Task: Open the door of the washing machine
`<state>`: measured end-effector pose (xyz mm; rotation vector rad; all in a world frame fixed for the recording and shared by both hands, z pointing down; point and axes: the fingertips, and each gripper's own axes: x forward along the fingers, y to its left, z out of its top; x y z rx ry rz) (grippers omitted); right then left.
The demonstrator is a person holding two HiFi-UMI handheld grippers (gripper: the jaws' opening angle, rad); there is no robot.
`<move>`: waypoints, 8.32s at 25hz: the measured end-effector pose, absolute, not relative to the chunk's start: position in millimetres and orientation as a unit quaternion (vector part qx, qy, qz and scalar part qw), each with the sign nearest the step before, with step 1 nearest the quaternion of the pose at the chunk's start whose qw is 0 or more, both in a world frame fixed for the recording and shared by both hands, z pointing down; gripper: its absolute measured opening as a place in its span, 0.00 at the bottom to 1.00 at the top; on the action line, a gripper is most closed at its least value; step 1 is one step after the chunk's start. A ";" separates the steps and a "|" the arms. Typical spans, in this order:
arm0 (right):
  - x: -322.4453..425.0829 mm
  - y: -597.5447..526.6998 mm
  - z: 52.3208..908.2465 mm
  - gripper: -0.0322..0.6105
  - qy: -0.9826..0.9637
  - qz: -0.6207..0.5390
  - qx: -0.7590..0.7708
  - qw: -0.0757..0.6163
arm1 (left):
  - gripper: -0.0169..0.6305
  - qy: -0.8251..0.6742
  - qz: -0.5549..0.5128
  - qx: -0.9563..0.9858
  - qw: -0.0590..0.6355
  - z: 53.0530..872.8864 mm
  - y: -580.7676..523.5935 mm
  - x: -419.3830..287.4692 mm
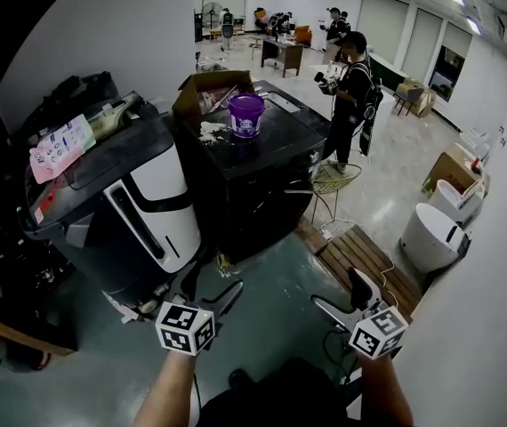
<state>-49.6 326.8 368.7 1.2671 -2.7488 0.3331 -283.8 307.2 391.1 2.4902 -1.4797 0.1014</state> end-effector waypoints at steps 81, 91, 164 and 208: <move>67.0 -311.7 429.1 0.75 -0.959 0.212 0.138 0.125 | 0.63 -0.593 0.064 0.769 0.230 472.6 -270.2 -73.8; 92.6 -317.3 483.1 0.74 -0.957 0.240 0.008 0.165 | 0.60 -0.676 0.063 0.673 0.292 504.6 -243.8 -35.0; 32.9 -333.4 819.4 0.30 -0.873 -0.049 -0.009 0.486 | 0.53 -0.680 0.146 0.571 0.436 744.5 -208.6 -73.4; 40.5 -332.9 826.2 0.26 -0.846 -0.096 -0.015 0.524 | 0.50 -0.721 0.109 0.531 0.432 737.3 -170.1 -75.1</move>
